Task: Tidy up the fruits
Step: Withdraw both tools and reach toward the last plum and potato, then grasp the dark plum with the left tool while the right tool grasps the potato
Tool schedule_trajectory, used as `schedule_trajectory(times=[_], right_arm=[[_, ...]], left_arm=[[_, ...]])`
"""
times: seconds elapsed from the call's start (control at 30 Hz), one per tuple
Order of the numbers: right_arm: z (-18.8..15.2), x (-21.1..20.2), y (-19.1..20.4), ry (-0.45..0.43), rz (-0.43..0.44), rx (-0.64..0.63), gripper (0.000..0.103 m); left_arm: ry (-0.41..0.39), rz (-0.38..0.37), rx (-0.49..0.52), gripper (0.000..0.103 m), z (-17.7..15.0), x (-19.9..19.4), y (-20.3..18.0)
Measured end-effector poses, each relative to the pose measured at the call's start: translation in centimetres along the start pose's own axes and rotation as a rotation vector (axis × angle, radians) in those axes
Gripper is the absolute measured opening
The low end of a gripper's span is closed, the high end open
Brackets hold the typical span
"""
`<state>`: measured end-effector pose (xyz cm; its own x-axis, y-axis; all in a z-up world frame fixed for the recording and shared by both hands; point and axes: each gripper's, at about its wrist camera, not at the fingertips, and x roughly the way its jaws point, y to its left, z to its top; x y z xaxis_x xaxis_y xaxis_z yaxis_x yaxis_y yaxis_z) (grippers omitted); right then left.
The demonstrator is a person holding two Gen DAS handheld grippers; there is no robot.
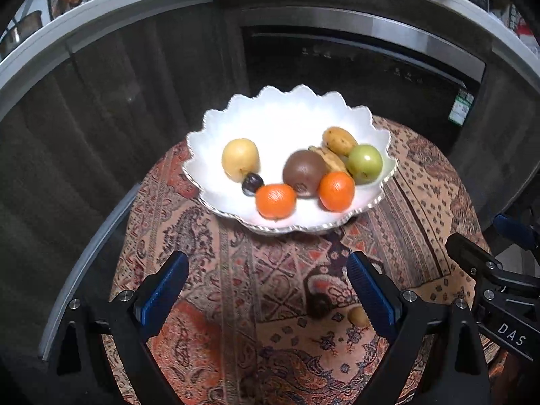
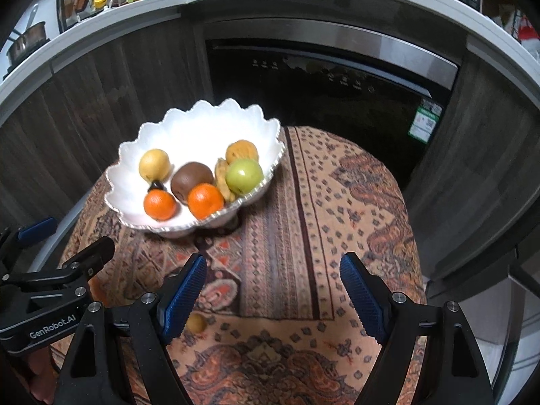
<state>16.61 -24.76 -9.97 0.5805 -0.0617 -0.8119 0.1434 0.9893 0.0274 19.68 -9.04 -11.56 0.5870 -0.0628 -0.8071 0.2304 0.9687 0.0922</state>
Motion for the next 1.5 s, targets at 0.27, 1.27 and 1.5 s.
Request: schedule_trajectory(times=[0.27,1.27,1.5], right_arm=[[-2.7,1.2,-1.3,0.025,-0.026,0.024,0.082],[-7.1,6.1,-2.8,0.122,-0.024,0.085,0.082],[-7.4,6.3,-3.0,0.129,-0.018,0.092,0.082]], left_arm=[[0.014,-0.013,0.027,0.089,-2.1,1.5,-1.4],[0.106,-0.091,0.037,0.04,-6.1,7.2,-3.7],[0.09,-0.128,0.039,0.026,-6.1,7.0,-3.9]])
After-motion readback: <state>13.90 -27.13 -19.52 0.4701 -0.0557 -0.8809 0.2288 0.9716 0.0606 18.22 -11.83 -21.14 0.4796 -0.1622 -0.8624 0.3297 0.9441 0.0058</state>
